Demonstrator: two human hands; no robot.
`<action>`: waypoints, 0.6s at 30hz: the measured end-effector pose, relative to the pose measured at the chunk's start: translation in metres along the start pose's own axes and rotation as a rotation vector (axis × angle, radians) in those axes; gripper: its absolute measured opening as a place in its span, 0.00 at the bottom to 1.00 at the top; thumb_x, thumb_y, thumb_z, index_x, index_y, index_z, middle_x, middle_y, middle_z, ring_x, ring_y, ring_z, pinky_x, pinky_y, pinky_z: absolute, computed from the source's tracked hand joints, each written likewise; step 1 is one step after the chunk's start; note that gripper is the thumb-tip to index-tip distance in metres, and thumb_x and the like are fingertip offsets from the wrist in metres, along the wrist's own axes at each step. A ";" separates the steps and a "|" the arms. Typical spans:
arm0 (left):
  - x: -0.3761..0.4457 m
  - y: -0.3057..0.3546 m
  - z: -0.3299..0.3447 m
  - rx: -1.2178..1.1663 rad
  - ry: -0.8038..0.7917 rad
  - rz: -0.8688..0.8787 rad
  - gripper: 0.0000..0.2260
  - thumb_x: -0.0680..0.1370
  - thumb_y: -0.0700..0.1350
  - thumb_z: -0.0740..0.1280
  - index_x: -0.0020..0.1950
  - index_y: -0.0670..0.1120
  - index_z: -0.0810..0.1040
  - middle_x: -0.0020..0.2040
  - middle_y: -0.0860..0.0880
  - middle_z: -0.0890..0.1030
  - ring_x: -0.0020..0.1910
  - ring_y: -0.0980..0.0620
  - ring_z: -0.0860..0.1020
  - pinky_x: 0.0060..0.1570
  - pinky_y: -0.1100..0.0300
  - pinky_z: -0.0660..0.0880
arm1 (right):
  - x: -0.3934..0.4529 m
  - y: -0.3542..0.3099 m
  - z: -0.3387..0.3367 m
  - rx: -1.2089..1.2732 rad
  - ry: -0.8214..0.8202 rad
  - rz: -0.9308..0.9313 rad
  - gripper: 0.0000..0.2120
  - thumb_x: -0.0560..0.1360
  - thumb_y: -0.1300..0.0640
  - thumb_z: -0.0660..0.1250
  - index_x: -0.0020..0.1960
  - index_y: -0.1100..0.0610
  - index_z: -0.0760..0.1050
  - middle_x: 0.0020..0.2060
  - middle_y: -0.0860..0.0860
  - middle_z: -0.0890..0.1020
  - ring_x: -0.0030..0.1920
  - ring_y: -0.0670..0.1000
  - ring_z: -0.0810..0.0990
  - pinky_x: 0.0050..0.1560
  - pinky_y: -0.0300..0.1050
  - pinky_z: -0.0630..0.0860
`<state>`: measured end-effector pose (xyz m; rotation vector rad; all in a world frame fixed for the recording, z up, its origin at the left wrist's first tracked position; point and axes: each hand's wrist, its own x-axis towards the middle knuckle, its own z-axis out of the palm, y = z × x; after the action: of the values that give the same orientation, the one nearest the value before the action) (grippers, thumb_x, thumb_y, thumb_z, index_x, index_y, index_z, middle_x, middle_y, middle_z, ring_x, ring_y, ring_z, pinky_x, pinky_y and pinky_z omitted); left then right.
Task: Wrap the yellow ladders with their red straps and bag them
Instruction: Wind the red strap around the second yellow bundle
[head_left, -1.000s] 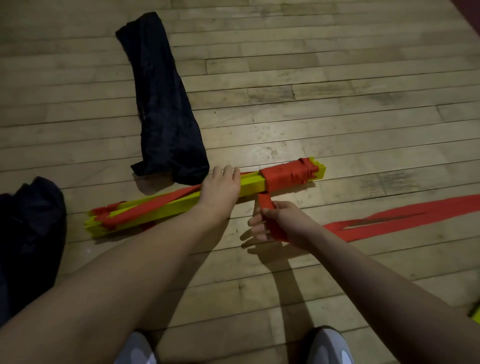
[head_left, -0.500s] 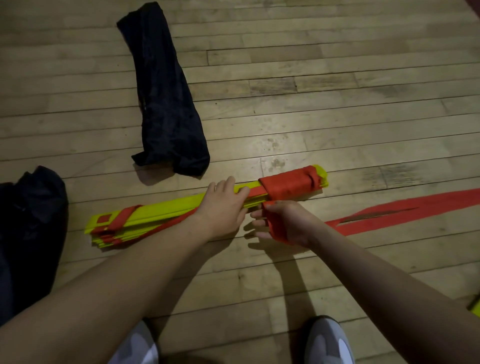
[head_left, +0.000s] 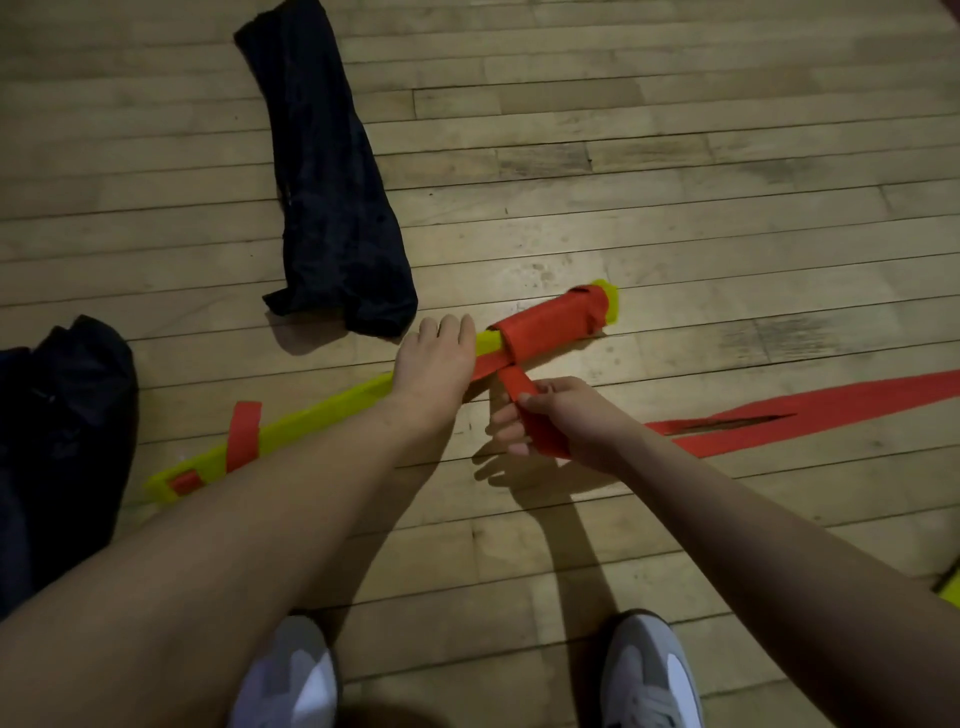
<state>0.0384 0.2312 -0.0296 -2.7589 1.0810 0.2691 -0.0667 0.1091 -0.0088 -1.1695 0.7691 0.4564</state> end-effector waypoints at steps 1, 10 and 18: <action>-0.001 -0.003 0.002 0.038 0.012 0.009 0.26 0.78 0.42 0.65 0.73 0.41 0.59 0.64 0.43 0.70 0.61 0.43 0.70 0.56 0.54 0.69 | 0.001 -0.003 0.002 -0.014 -0.011 -0.006 0.10 0.82 0.64 0.54 0.52 0.63 0.73 0.42 0.58 0.82 0.39 0.53 0.83 0.43 0.50 0.80; -0.028 -0.011 0.013 -0.114 -0.068 0.042 0.31 0.79 0.52 0.62 0.78 0.46 0.51 0.71 0.39 0.59 0.69 0.40 0.61 0.68 0.49 0.60 | 0.015 -0.007 0.015 -0.058 0.049 -0.019 0.09 0.81 0.65 0.55 0.51 0.63 0.73 0.35 0.57 0.81 0.32 0.52 0.80 0.36 0.46 0.78; -0.015 -0.006 0.011 -0.076 -0.108 0.050 0.34 0.77 0.39 0.63 0.77 0.50 0.48 0.63 0.43 0.71 0.60 0.42 0.73 0.43 0.54 0.68 | 0.010 -0.002 0.009 -0.146 0.150 -0.079 0.10 0.81 0.65 0.57 0.43 0.62 0.73 0.28 0.55 0.76 0.24 0.51 0.72 0.25 0.40 0.71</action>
<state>0.0305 0.2475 -0.0364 -2.7488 1.1361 0.4699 -0.0561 0.1164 -0.0128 -1.3778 0.8261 0.3669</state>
